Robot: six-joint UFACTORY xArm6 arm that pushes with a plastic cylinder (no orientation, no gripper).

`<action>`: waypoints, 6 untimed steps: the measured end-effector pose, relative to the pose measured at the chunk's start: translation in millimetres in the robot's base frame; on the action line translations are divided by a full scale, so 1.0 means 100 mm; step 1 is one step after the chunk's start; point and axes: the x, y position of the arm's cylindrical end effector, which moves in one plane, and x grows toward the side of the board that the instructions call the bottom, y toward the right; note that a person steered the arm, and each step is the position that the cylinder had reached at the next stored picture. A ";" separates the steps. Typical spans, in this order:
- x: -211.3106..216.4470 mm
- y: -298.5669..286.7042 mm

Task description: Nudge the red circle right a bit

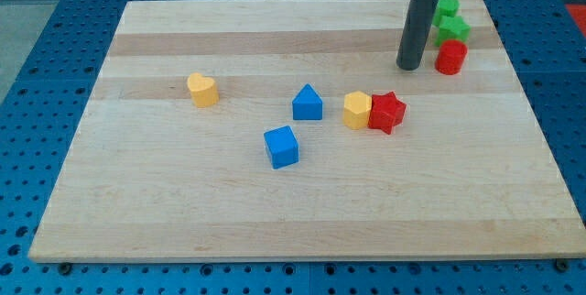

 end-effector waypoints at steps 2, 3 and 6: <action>0.00 0.13; 0.00 0.15; 0.00 0.34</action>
